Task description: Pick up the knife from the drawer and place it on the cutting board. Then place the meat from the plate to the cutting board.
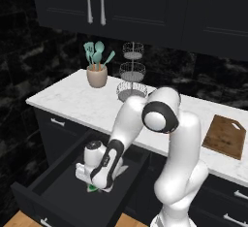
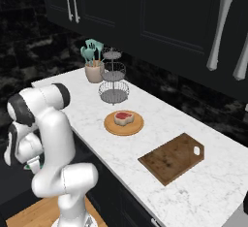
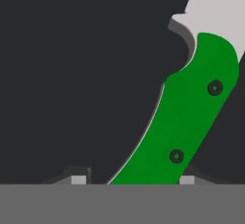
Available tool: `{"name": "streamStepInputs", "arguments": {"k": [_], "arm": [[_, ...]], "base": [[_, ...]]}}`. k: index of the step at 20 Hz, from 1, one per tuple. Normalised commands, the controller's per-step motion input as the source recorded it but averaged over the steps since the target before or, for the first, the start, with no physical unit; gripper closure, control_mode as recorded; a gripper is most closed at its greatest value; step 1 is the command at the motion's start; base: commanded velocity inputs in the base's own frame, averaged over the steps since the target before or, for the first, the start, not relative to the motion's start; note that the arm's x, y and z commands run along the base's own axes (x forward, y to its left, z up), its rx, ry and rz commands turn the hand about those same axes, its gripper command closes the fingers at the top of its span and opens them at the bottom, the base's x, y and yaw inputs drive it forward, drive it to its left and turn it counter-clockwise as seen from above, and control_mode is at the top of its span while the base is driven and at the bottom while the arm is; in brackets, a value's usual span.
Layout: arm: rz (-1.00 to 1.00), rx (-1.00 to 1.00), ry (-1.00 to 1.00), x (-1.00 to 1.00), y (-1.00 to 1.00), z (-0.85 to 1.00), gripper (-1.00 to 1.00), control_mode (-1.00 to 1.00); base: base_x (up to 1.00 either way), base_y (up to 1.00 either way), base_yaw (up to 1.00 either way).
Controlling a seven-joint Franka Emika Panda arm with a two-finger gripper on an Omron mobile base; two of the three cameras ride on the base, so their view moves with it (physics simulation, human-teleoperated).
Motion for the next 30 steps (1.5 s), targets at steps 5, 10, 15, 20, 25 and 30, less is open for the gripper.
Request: {"name": "streamStepInputs", "arguments": {"k": [5,10,15,20,25,30], "arm": [[0.01,0.0,-0.11,0.0,-0.05,1.0,1.0,-1.0],[0.06,0.0,-0.15,0.0,0.0,1.0,1.0,-1.0],[0.01,0.0,-0.06,0.0,0.0,1.0,1.0,-1.0],[0.0,-0.02,0.0,0.0,-0.11,0.99,1.0,-1.0],[-0.05,-0.05,0.0,0.0,-0.5,0.82,1.0,-1.0],[-0.16,-0.07,0.14,0.02,-0.97,0.33,1.0,-1.0]], "base": [[0.0,0.0,0.0],[0.0,0.0,0.0],[0.0,0.0,0.0],[0.0,0.0,0.0],[0.0,0.0,0.0],[0.0,0.0,0.0]]}}
